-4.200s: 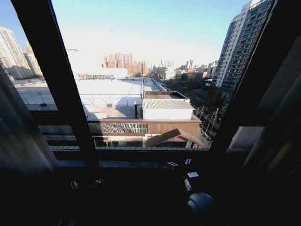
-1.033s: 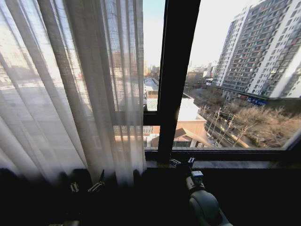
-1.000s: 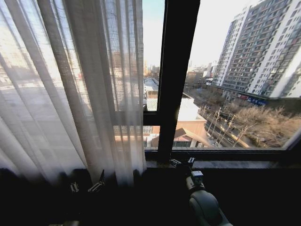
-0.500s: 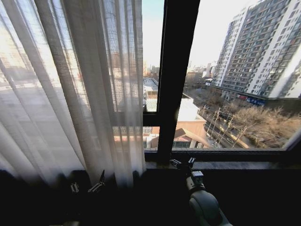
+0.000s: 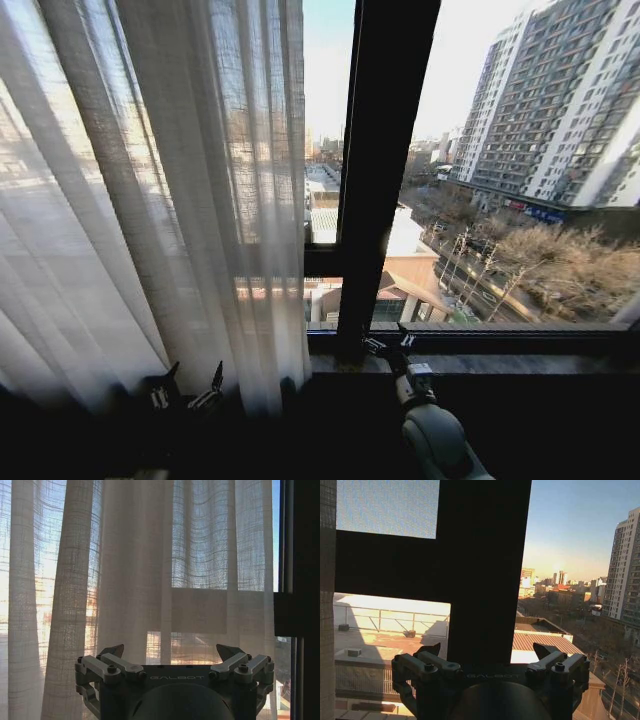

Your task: Open the curtains by pulling them apart, changing their state from closed to fully open.

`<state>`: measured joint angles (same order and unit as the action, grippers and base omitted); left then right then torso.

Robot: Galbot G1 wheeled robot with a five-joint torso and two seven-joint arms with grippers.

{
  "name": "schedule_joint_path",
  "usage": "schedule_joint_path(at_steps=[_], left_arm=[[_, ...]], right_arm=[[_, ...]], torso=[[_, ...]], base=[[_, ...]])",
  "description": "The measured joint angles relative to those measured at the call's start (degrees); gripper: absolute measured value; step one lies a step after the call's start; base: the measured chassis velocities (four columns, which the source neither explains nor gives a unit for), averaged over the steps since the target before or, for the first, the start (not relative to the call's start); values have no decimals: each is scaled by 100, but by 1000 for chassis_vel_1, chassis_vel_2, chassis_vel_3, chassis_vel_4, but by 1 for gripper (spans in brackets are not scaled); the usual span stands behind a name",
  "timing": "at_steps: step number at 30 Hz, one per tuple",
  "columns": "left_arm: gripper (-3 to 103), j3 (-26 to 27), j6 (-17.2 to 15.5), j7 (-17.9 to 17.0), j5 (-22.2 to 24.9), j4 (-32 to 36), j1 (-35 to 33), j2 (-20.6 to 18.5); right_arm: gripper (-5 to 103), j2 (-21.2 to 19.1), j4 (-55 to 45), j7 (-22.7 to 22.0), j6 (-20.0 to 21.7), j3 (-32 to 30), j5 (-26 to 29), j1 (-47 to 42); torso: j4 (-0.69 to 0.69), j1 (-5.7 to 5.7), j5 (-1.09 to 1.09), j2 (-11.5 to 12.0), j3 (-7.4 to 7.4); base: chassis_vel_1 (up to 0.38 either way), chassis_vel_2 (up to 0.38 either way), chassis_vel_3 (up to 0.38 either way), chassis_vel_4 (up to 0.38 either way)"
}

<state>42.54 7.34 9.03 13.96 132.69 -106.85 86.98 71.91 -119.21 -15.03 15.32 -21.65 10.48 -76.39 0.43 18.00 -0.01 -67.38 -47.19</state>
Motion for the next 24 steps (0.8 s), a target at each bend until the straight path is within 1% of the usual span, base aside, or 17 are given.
schedule_joint_path(at_steps=[3,4,6,7,11,12,16,17,19,24], left_arm=[[100,-67,-67,-7,-88,-5,75,-38],[100,-119,-120,-27,-143,-5,132,-65],[100,-299,-351,-189,-282,-7,338,-167],[100,-299,-351,-189,-282,-7,338,-167],[100,-624,-907,-475,-342,-113,1006,-501],[100,-624,-907,-475,-342,-113,1006,-501],[100,-1018,-1259,-744,-341,-384,1543,-766],[100,-1018,-1259,-744,-341,-384,1543,-766],[100,-1214,-1362,-856,-339,-574,1750,-821],[100,-1555,-1563,-892,-336,-857,2056,-917]], right_arm=[[100,15,68,-54,-90,-5,-4,29],[100,23,88,-73,-116,-23,-4,39],[100,28,110,-99,-138,-82,-3,48],[100,28,110,-99,-138,-82,-3,48],[100,10,144,-124,-157,-219,5,52],[100,10,144,-124,-157,-219,5,52],[100,57,220,-217,-225,-321,-4,32],[100,57,220,-217,-225,-321,-4,32],[100,105,243,-279,-267,-324,-29,-2],[100,78,242,-350,-296,-323,-47,-61]], torso=[[0,1,0,0,-1],[-1,1,0,1,-1],[0,1,0,1,-1],[0,1,0,1,-1],[1,-2,0,-1,1],[1,-2,0,-1,1],[1,-1,0,0,0],[1,-1,0,0,0],[1,0,-1,0,0],[0,-1,0,0,0]], base=[[-60,50,52,-52],[-48,38,50,-48],[-8,12,25,-14],[0,0,0,0],[0,0,0,0],[0,0,0,0],[0,0,0,0],[0,0,0,0],[0,0,0,0],[0,0,0,0]])
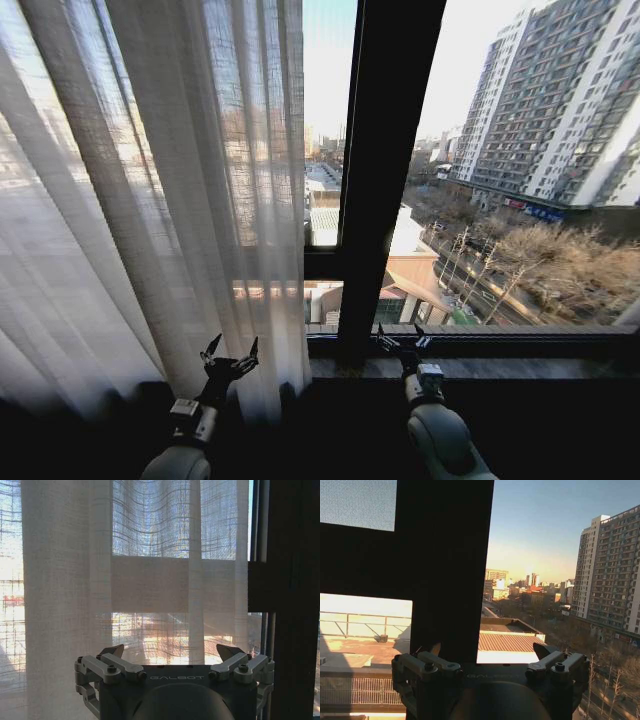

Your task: Open the curtains by pulling them apart, changing their state from closed to fully open.

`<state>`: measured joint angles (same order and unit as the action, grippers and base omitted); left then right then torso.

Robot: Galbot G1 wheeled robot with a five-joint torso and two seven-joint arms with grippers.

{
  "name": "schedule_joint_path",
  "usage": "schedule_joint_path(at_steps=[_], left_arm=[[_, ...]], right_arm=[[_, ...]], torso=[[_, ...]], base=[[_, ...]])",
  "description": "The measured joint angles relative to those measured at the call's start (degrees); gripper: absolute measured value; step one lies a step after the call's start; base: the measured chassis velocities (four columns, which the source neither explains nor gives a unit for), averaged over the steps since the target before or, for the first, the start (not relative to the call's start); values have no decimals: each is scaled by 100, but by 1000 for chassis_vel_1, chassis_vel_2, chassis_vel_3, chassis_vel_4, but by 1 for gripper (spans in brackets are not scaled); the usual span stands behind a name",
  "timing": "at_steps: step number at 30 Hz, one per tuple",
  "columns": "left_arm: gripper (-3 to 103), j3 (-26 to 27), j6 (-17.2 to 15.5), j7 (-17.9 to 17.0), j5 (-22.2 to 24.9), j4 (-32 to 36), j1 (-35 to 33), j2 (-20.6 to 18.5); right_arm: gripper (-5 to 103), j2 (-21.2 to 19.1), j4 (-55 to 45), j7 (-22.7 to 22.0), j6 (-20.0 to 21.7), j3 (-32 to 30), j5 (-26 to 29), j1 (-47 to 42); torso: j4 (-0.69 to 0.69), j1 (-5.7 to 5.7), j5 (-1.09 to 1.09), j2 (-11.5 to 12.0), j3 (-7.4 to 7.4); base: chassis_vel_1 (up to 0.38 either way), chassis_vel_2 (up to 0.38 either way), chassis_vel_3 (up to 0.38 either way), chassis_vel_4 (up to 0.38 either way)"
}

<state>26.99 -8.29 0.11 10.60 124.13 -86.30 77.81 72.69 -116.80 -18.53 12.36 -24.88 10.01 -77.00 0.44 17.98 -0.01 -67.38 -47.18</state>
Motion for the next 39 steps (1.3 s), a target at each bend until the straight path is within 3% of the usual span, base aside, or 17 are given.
schedule_joint_path(at_steps=[14,18,24,26,30,32,35,39], left_arm=[[103,-625,-333,-607,155,-934,1279,-118],[97,-659,-411,-704,250,-1053,1541,-95],[72,-671,-477,-725,286,-1150,1696,-85],[72,-669,-478,-724,287,-1151,1695,-88],[50,-624,-478,-688,371,-1122,1691,-214],[50,-612,-478,-682,398,-1106,1690,-239],[33,-477,-480,-541,509,-1050,1663,-359],[23,-367,-496,-431,614,-989,1589,-447]], right_arm=[[100,-119,29,-93,-109,-67,-4,-32],[100,-157,19,-98,-110,-66,-1,-19],[100,-233,7,-105,-110,-85,18,8],[100,-233,7,-107,-111,-87,18,9],[100,-195,-32,-115,-95,-54,19,11],[100,-184,-39,-115,-91,-45,20,11],[100,-120,-43,-115,-73,19,20,27],[100,-88,-39,-107,-51,64,22,63]], torso=[[1,0,0,0,0],[1,1,0,1,-1],[0,1,0,0,0],[0,1,0,0,0],[0,1,0,0,0],[0,1,0,1,-1],[0,1,0,0,0],[0,1,0,0,0]], base=[[0,0,0,0],[0,0,0,0],[0,0,0,0],[0,0,0,0],[0,0,0,0],[0,0,0,0],[0,0,0,0],[0,0,0,0]])
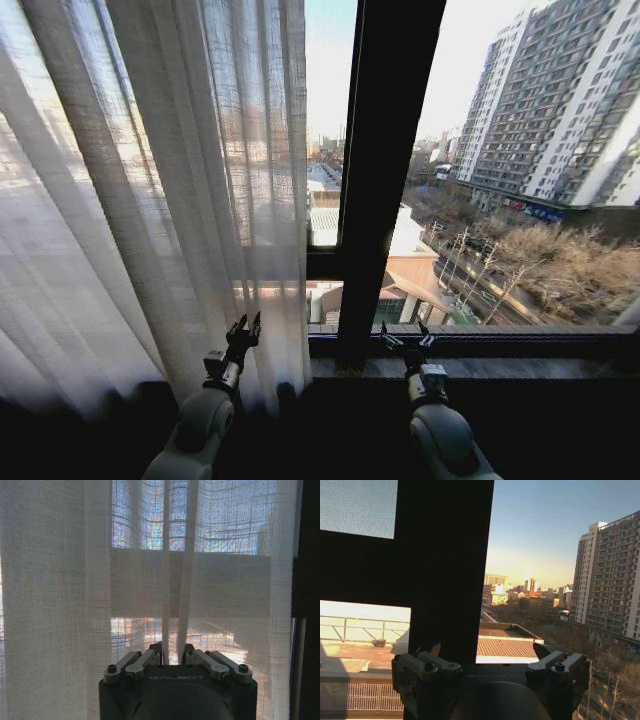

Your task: Open the curtains by pulling them apart, changing their state from closed to fully open.

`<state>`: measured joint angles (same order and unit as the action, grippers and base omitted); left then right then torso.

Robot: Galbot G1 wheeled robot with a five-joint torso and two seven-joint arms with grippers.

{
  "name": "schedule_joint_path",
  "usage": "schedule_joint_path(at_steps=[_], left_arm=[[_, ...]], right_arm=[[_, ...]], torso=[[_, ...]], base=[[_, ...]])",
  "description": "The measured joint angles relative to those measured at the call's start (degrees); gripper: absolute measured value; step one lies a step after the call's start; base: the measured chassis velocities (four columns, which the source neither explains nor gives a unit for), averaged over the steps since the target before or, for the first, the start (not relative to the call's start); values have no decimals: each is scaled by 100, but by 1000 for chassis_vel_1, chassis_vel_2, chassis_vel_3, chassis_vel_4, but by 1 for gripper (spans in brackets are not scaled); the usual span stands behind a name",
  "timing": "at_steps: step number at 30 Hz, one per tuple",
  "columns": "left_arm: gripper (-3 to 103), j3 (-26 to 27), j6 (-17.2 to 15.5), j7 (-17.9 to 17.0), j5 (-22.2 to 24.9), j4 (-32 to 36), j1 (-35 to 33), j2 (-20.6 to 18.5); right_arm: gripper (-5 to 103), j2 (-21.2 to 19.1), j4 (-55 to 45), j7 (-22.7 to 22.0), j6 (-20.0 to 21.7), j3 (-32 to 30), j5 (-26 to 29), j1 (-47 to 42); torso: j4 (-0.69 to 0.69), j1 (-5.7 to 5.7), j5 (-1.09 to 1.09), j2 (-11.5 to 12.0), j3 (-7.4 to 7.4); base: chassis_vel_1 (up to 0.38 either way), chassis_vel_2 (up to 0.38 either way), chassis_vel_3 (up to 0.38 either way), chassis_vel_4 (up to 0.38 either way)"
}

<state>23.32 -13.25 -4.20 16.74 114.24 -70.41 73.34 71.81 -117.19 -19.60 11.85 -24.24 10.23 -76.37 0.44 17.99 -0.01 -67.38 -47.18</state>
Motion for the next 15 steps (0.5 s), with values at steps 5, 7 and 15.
schedule_joint_path(at_steps=[5,7,15], left_arm=[[2,132,-10,151,91,107,-132,-115],[0,193,-10,181,120,154,-192,-158],[0,284,-27,191,151,304,-308,-227]], right_arm=[[100,36,-2,26,23,43,-2,30],[100,53,-16,108,76,52,-36,32],[100,57,-141,265,134,99,-213,-8]], torso=[[0,0,0,0,0],[0,-1,1,0,0],[0,0,0,0,0]], base=[[0,0,0,0],[0,0,0,0],[0,0,0,0]])
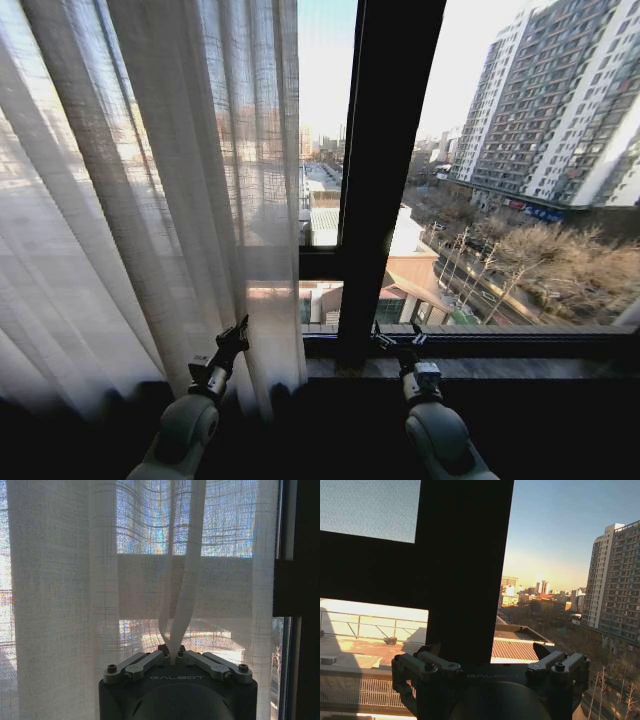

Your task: Open the curtains by pulling them apart, changing their state from closed to fully open.

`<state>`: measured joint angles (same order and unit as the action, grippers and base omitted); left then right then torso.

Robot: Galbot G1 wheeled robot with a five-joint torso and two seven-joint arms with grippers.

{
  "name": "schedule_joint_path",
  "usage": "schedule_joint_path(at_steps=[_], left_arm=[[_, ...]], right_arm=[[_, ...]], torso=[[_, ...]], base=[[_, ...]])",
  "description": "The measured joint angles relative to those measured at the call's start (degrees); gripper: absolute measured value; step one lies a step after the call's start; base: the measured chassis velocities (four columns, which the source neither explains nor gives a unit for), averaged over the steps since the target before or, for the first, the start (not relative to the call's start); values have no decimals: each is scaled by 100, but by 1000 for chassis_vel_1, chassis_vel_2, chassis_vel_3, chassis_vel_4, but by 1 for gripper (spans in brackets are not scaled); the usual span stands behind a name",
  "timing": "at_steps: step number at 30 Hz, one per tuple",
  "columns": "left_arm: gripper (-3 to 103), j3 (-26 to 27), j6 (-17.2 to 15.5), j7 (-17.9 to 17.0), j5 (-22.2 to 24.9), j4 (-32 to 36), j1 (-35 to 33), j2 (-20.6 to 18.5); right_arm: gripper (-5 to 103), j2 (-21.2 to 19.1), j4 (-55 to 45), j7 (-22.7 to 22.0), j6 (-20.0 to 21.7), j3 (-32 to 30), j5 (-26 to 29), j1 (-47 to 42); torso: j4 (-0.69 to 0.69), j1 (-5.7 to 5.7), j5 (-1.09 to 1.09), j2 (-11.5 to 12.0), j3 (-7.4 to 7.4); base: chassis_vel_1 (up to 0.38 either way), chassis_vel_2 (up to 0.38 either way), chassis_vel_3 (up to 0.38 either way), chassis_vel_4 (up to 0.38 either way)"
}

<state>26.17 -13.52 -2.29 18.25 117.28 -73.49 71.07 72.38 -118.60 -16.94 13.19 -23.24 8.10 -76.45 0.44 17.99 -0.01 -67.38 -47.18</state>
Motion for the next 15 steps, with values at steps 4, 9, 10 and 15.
schedule_joint_path(at_steps=[4,9,10,15], left_arm=[[0,39,-11,3,1,78,-60,-10],[0,124,-12,22,1,178,-167,-28],[0,142,-12,24,1,195,-184,-34],[0,237,-12,39,2,294,-297,-41]], right_arm=[[100,0,-39,15,1,45,-91,-16],[100,3,-82,19,1,93,-138,-41],[100,6,-90,19,0,104,-143,-49],[100,31,-114,19,-5,191,-190,-78]], torso=[[0,0,0,0,0],[0,0,0,0,0],[0,0,-1,0,0],[0,0,0,0,0]], base=[[0,0,0,0],[36,45,-51,-52],[66,99,-99,-96],[146,158,-149,-164]])
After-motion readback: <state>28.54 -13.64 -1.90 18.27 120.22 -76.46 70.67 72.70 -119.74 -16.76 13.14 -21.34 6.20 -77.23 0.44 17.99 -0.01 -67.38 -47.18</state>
